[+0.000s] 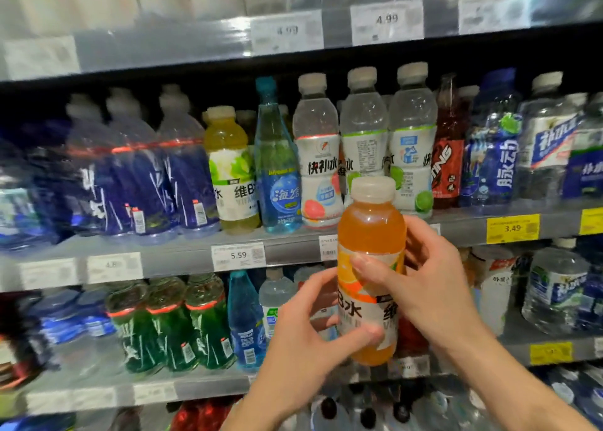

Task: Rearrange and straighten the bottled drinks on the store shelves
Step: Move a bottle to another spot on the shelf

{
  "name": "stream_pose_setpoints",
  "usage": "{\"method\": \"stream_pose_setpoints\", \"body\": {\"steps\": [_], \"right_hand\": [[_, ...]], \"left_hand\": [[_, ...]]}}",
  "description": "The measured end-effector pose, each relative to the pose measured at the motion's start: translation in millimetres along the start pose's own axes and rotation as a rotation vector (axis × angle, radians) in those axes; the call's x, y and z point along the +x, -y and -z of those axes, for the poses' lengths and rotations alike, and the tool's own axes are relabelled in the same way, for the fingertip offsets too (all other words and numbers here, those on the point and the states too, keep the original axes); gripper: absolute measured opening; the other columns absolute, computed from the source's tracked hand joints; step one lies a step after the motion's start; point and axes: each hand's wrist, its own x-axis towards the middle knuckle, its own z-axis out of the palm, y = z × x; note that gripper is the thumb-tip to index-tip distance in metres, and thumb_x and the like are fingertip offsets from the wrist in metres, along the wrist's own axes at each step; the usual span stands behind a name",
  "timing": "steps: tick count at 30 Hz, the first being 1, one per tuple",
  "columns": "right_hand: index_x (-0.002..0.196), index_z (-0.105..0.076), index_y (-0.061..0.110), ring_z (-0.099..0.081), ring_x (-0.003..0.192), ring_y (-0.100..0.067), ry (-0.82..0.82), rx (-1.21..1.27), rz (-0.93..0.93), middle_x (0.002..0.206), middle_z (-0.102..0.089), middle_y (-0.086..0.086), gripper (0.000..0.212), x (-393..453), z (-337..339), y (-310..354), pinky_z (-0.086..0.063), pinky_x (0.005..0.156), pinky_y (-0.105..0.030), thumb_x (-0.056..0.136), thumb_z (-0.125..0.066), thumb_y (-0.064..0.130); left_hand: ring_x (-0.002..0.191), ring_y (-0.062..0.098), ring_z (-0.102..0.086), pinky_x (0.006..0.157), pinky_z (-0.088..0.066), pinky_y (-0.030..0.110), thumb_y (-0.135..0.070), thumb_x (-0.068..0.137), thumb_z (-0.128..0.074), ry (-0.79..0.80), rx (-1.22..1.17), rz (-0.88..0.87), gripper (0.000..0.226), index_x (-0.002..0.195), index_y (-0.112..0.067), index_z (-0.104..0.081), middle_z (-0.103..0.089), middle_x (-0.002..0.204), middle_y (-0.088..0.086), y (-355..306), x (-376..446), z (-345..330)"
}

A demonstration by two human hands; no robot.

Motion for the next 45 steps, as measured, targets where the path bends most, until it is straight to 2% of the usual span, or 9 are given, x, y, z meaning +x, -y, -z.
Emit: {"method": "stream_pose_setpoints", "body": {"steps": [5,13,18,22,26,30,35,40,45], "right_hand": [[0.1,-0.066,0.03,-0.07,0.087,0.0,-0.058,-0.047,0.031,0.095,-0.074,0.018,0.055,17.7,-5.1,29.0,-0.052,0.074,-0.014,0.055,-0.089,0.052],[0.1,-0.066,0.032,-0.069,0.086,0.001,-0.085,-0.141,0.066,0.095,-0.073,0.021,0.054,52.4,-7.7,60.1,-0.053,0.071,-0.018,0.054,-0.086,0.052],[0.098,-0.066,0.033,-0.068,0.086,0.002,-0.165,-0.16,0.045,0.096,-0.072,0.023,0.05,68.3,-3.7,59.4,-0.051,0.075,-0.023,0.053,-0.078,0.052],[0.095,-0.064,0.035,-0.067,0.083,0.005,-0.216,-0.177,0.019,0.091,-0.07,0.026,0.05,79.4,5.9,57.0,-0.049,0.071,-0.021,0.05,-0.076,0.055],[0.096,-0.063,0.036,-0.066,0.082,0.006,-0.231,-0.216,0.005,0.092,-0.07,0.028,0.053,85.8,19.2,56.3,-0.05,0.071,-0.022,0.048,-0.076,0.058],[0.095,-0.064,0.037,-0.067,0.082,0.006,-0.268,-0.215,0.007,0.091,-0.07,0.028,0.051,87.7,34.3,54.8,-0.05,0.07,-0.021,0.05,-0.077,0.055],[0.097,-0.065,0.036,-0.066,0.083,0.007,-0.289,-0.229,0.006,0.093,-0.07,0.028,0.051,84.7,53.6,53.5,-0.048,0.071,-0.019,0.051,-0.078,0.054],[0.1,-0.065,0.036,-0.065,0.085,0.008,-0.283,-0.233,-0.014,0.094,-0.069,0.03,0.055,78.7,68.3,52.4,-0.047,0.07,-0.018,0.05,-0.077,0.055],[0.099,-0.064,0.037,-0.065,0.087,0.011,-0.298,-0.226,-0.005,0.094,-0.069,0.033,0.053,76.5,79.6,49.8,-0.048,0.068,-0.011,0.051,-0.076,0.056]], "left_hand": [[0.107,0.007,-0.065,0.093,-0.052,0.029,-0.026,0.078,-0.082,0.049,0.072,-0.047,0.047,0.12,-0.035,-0.062,-0.071,0.112,-0.015,-23.7,17.1,30.6],[0.092,0.001,-0.068,0.084,-0.054,0.024,-0.026,0.089,-0.07,-0.196,0.191,-0.095,0.01,0.099,-0.026,-0.069,-0.072,0.096,-0.015,-39.5,59.4,91.3],[0.088,0.0,-0.066,0.077,-0.054,0.02,-0.026,0.085,-0.074,-0.192,0.317,-0.143,0.017,0.1,-0.023,-0.068,-0.069,0.097,-0.013,-51.9,80.1,100.1],[0.089,0.0,-0.063,0.078,-0.051,0.014,-0.032,0.082,-0.077,-0.152,0.444,-0.244,0.042,0.119,-0.024,-0.059,-0.058,0.118,-0.013,-73.2,109.5,90.8],[0.116,0.006,-0.054,0.095,-0.05,0.028,-0.035,0.082,-0.074,-0.175,0.648,-0.408,0.06,0.135,-0.024,-0.048,-0.051,0.134,-0.011,-102.5,146.6,75.2],[0.117,0.019,-0.055,0.099,-0.047,0.035,-0.037,0.08,-0.075,-0.148,0.719,-0.422,0.072,0.141,-0.02,-0.042,-0.056,0.13,0.001,-128.2,183.3,53.1],[0.07,0.029,-0.071,0.067,-0.06,0.046,-0.047,0.071,-0.083,-0.006,0.624,-0.073,0.065,0.111,-0.012,-0.047,-0.066,0.1,0.011,-140.5,224.4,38.6],[0.069,0.025,-0.07,0.064,-0.059,0.043,-0.051,0.064,-0.088,-0.105,0.67,-0.047,0.061,0.093,-0.01,-0.053,-0.067,0.09,0.006,-137.6,228.5,24.4],[0.087,0.012,-0.057,0.067,-0.048,0.033,-0.061,0.052,-0.084,-0.301,0.727,-0.211,0.06,0.098,-0.031,-0.06,-0.06,0.094,-0.012,-139.4,186.1,26.0]]}}
